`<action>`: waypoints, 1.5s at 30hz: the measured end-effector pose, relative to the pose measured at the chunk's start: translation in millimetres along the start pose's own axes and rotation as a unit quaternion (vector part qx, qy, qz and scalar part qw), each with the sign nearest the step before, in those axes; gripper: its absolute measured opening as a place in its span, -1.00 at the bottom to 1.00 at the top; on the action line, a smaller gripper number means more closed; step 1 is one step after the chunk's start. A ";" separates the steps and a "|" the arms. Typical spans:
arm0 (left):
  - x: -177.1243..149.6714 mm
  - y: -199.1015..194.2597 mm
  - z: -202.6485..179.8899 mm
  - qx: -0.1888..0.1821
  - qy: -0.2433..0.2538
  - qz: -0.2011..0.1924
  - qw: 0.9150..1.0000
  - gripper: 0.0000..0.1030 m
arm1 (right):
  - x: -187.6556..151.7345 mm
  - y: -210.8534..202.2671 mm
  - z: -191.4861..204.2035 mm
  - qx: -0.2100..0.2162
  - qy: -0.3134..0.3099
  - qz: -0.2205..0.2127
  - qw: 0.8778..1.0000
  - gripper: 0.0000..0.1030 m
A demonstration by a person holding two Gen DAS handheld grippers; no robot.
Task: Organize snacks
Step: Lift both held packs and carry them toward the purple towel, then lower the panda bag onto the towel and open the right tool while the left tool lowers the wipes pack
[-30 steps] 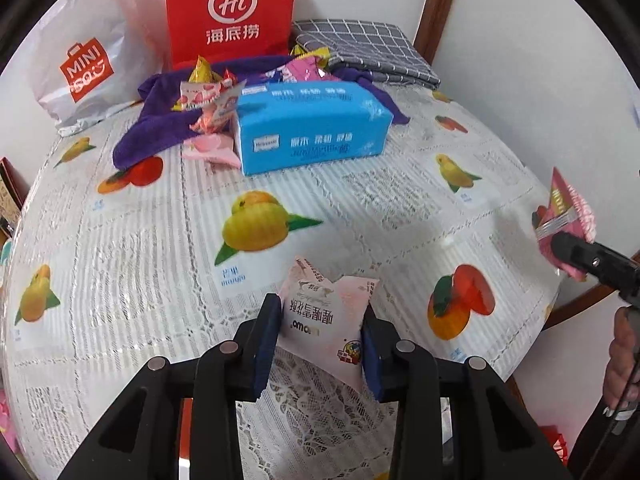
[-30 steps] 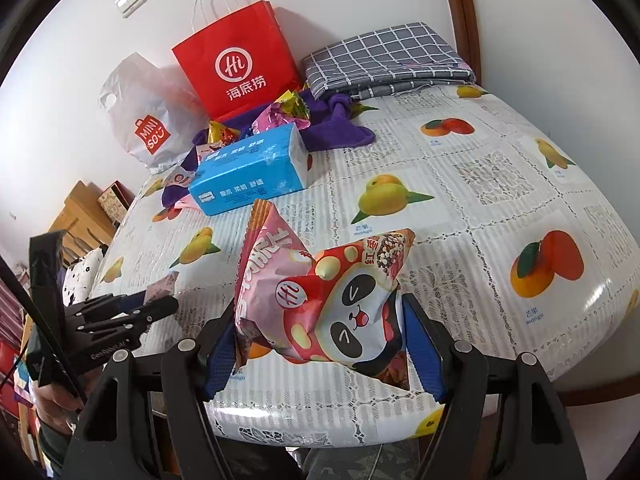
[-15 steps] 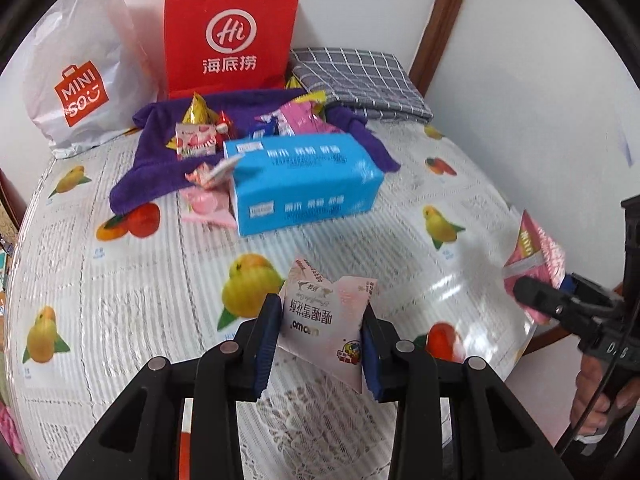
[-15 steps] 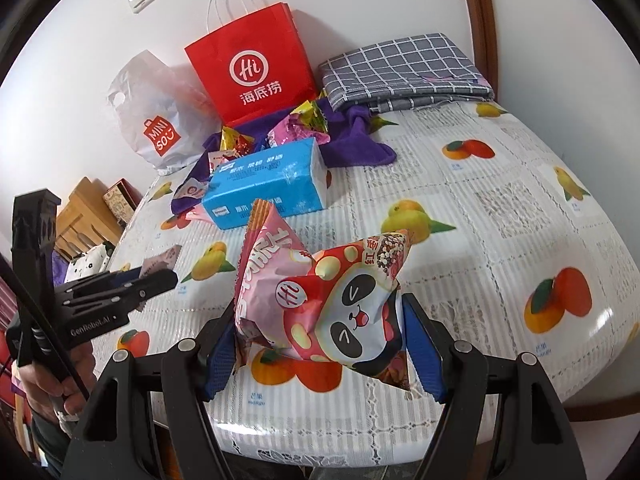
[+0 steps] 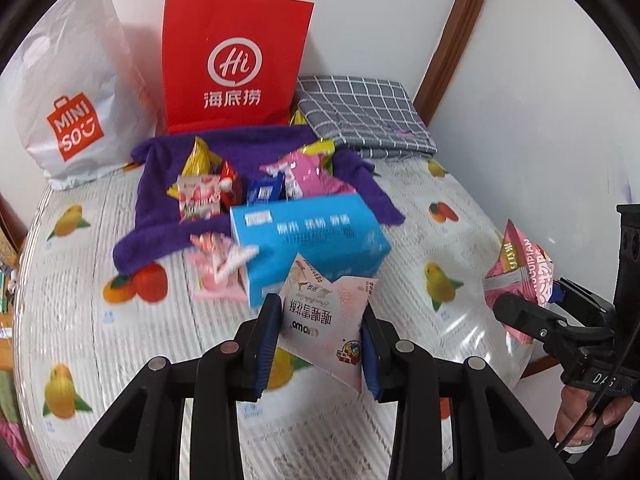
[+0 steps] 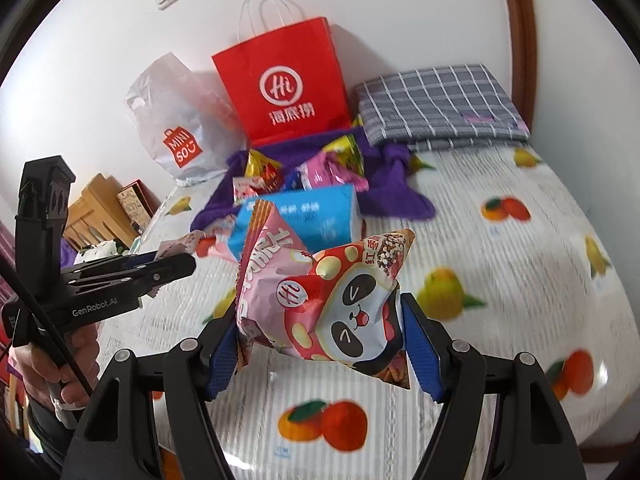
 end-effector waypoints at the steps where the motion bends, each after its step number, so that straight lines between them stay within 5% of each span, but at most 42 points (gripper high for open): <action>1: 5.9 0.2 -0.1 -0.003 0.000 -0.002 1.000 -0.33 | 6.8 0.7 1.5 -0.001 -0.003 -0.003 1.000 0.39; 30: 163.9 34.4 79.5 0.033 -0.035 -0.048 0.998 -0.33 | 179.2 92.0 23.4 0.018 -0.042 -0.012 0.999 0.39; 45: 170.0 77.8 129.5 0.043 -0.076 -0.021 0.996 -0.33 | 213.2 166.1 36.6 0.038 -0.055 0.010 0.998 0.39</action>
Point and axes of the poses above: each gripper's, at about its wrist camera, not at the fingertips, and y roughly the way its jaws point, z to its left, x to its top, the point moved 5 cm from there along y, roughly the way its jaws point, and after that the axes turned 4 degrees about z, right-handed, at the moved point
